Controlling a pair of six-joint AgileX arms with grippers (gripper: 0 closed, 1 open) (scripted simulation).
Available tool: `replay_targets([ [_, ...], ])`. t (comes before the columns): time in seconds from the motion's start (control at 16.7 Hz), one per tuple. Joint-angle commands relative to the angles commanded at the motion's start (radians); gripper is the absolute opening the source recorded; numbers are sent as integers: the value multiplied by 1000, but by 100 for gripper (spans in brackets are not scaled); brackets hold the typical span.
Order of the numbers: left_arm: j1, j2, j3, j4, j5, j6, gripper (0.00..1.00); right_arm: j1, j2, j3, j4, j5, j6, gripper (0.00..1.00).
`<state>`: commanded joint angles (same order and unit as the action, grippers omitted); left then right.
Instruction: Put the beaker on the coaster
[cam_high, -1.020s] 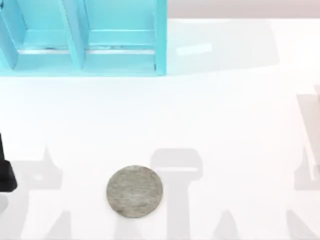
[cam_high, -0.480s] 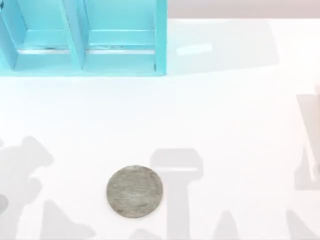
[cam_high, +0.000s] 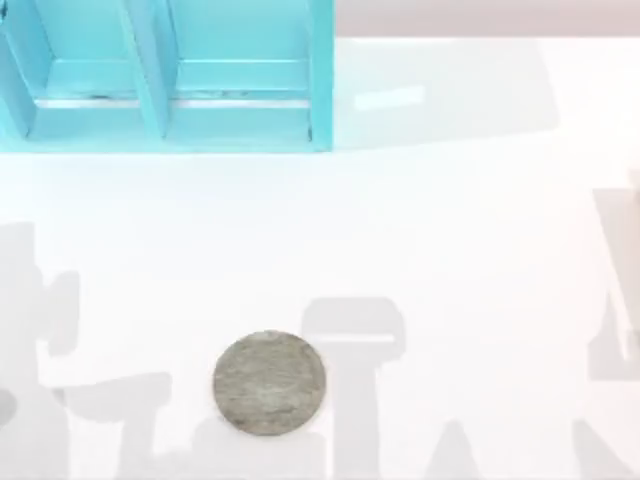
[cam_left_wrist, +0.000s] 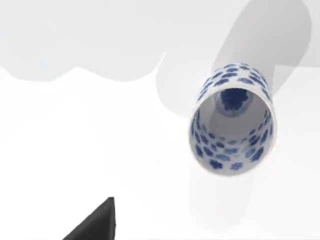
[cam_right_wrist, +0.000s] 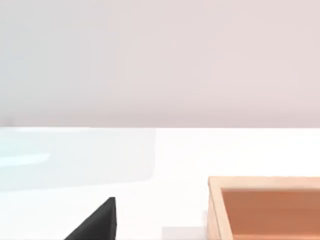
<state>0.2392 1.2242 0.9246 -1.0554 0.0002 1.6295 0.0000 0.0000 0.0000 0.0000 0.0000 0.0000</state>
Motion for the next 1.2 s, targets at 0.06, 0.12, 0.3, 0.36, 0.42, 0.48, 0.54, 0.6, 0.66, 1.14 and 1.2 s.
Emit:
replay_targets([
  [0.06, 10, 51, 39, -44, 0, 65, 100, 0, 0, 0, 0, 0, 0, 100],
  [0.12, 19, 95, 74, -83, 0, 120, 100, 0, 0, 0, 0, 0, 0, 100],
  [0.3, 38, 182, 146, -163, -1, 222, 100, 0, 0, 0, 0, 0, 0, 100],
  [0.36, 41, 194, 158, -175, -1, 236, 100, 0, 0, 0, 0, 0, 0, 100],
  [0.42, 42, 198, 162, -179, -1, 240, 100, 0, 0, 0, 0, 0, 0, 100],
  [0.48, 42, 198, 162, -179, -1, 240, 100, 0, 0, 0, 0, 0, 0, 100],
  [0.54, 42, 198, 162, -179, -1, 240, 100, 0, 0, 0, 0, 0, 0, 100],
  [0.6, 42, 198, 162, -179, -1, 240, 100, 0, 0, 0, 0, 0, 0, 100],
  [0.66, 37, 195, 159, -177, -1, 239, 100, 0, 0, 0, 0, 0, 0, 100],
  [1.14, 43, 275, -28, 94, -1, 242, 100, 0, 0, 0, 0, 0, 0, 100],
  [1.2, 44, 290, -61, 144, -1, 243, 100, 0, 0, 0, 0, 0, 0, 100],
])
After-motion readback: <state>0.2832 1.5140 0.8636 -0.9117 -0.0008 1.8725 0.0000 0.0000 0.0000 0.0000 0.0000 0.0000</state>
